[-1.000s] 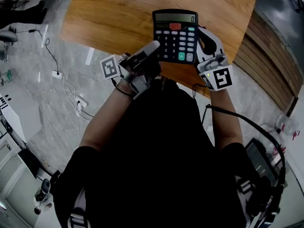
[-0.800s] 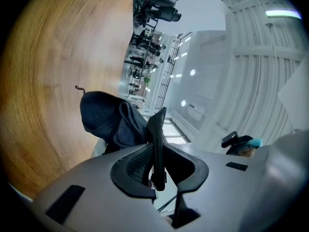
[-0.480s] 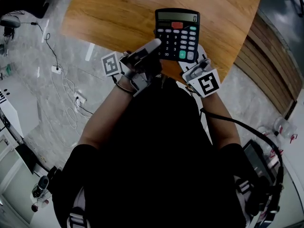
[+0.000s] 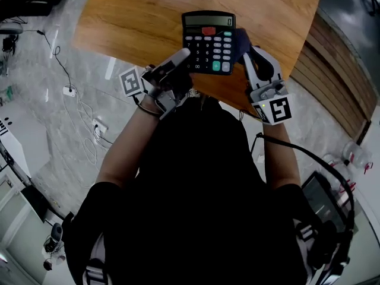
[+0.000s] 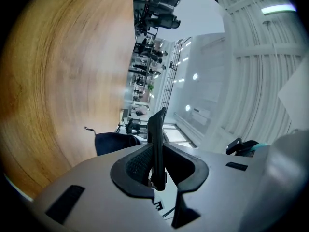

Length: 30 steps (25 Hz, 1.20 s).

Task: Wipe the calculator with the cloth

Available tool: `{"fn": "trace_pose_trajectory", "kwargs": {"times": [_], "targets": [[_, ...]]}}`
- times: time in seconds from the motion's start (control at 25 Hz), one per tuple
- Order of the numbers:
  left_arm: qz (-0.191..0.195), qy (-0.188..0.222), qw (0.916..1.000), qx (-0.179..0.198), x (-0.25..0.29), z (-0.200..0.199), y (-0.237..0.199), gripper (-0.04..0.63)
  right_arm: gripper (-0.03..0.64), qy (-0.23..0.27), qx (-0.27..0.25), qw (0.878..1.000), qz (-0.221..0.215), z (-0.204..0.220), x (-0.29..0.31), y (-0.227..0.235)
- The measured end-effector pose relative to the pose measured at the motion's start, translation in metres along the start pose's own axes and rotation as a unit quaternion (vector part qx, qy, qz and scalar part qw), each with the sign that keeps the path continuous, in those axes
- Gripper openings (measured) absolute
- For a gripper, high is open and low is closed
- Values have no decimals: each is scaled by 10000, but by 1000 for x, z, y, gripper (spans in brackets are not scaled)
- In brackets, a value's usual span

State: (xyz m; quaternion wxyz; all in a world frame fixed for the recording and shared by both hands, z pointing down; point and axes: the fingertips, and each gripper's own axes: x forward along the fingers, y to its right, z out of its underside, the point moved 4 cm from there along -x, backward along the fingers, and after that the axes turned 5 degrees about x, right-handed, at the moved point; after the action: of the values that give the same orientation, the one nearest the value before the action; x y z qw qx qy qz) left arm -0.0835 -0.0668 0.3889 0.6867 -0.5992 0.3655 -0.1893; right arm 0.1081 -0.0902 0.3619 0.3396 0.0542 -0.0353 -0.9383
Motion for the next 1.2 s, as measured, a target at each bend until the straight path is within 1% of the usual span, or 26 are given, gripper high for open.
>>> {"fn": "trace_pose_trajectory", "kwargs": {"times": [0.16,0.28,0.36,0.52,0.64,0.76,0.88,1.0,1.08,1.12,1.16,1.2], "targets": [[-307,-113,9994,74,-11,-3,-20,71,41,77,-115,9984,543,-6,-4,28],[-626,-220,9976,181,-24,-6,-41,71,41,125,-110,9969,767,-7,-7,31],[-811,-289,9960,218,-31,-10,-56,71,41,42,-89,9960,884,-3,-6,30],[-1295,-434,9901,329,-44,-22,-93,71,41,-583,-57,9917,1143,29,5,26],[-1683,-653,9817,610,-47,-21,-115,71,41,-1147,15,9861,1203,66,3,19],[-1945,-856,9742,758,-48,-14,-135,71,41,-1811,50,9741,1353,109,-5,12],[-2169,-916,9687,788,-51,-9,-151,71,41,-2404,-5,9565,1653,144,-13,13],[-2349,-900,9636,906,-57,-9,-161,71,41,-2896,23,9377,1917,166,-17,16],[-2361,-883,9633,921,-59,-8,-161,71,41,-3179,-6,9284,1926,176,-17,15],[-2388,-915,9618,975,-59,-8,-161,71,41,-3327,-50,9241,1879,181,-17,14],[-2457,-981,9581,1099,-59,-9,-162,72,41,-3464,-96,9200,1830,186,-18,13],[-2563,-1062,9524,1261,-60,-10,-163,74,41,-3578,-126,9163,1796,191,-18,12]]}}
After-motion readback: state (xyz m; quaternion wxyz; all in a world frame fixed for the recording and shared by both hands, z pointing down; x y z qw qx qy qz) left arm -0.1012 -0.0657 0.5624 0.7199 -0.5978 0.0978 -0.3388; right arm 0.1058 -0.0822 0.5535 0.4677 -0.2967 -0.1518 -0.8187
